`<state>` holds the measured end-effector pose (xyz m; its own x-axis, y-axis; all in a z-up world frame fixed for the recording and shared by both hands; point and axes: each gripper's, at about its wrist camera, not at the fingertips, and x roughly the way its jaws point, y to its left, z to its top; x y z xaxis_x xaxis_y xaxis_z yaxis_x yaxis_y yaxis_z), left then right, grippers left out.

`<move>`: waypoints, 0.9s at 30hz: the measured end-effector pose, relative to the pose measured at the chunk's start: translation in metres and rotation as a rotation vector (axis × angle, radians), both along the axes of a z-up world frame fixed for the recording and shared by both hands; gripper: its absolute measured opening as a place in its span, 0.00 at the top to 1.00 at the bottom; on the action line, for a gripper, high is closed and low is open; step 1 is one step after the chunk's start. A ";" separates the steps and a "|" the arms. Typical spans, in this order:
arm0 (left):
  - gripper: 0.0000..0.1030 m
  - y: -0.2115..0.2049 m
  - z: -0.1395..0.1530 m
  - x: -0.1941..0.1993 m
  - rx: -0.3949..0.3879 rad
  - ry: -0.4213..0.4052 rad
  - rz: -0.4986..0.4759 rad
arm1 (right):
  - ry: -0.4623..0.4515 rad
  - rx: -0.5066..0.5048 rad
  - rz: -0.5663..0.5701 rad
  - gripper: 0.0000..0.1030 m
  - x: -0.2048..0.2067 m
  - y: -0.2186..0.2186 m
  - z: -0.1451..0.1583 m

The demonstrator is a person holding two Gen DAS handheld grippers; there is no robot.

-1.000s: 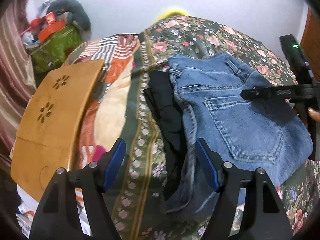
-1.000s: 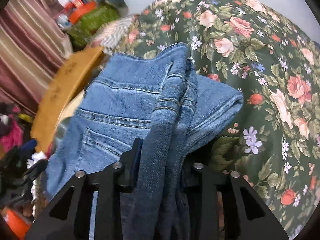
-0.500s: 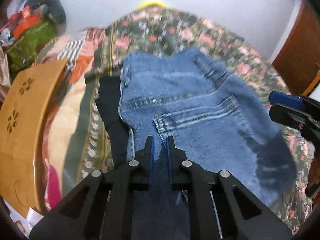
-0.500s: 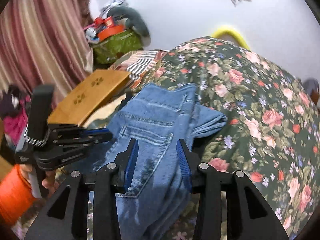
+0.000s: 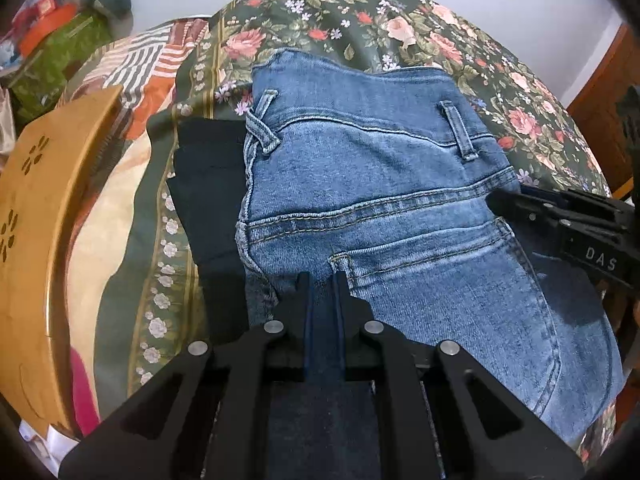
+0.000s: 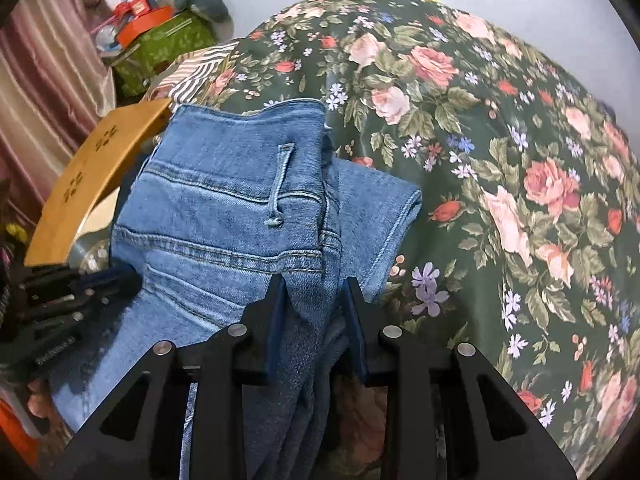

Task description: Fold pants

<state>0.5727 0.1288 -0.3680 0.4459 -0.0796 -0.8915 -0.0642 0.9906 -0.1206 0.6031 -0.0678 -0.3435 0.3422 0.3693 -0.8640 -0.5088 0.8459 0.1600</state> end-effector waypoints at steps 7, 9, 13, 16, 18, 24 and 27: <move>0.89 0.002 0.050 -0.050 0.076 -0.114 0.011 | -0.138 0.014 -0.022 0.73 -0.053 -0.028 0.063; 0.89 0.003 0.072 -0.070 0.075 -0.157 0.013 | -0.180 0.049 -0.032 0.73 -0.073 -0.042 0.086; 0.89 -0.002 0.133 -0.122 0.087 -0.280 0.028 | -0.264 0.167 -0.039 0.73 -0.126 -0.065 0.144; 0.89 -0.013 0.187 -0.168 0.093 -0.389 0.023 | -0.370 0.215 -0.035 0.73 -0.171 -0.071 0.189; 0.87 -0.021 0.216 -0.193 0.111 -0.452 0.023 | -0.430 0.263 -0.033 0.73 -0.201 -0.076 0.217; 0.82 -0.047 0.299 -0.289 0.131 -0.660 0.019 | -0.638 0.371 -0.027 0.73 -0.299 -0.095 0.293; 0.78 -0.059 0.327 -0.333 0.135 -0.746 0.019 | -0.715 0.415 0.003 0.73 -0.349 -0.099 0.318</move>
<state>0.2396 0.0697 -0.0405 0.9348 0.0226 -0.3546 -0.0302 0.9994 -0.0161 0.2539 -0.1669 -0.0251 0.7562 0.6121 -0.2313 -0.6082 0.7879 0.0963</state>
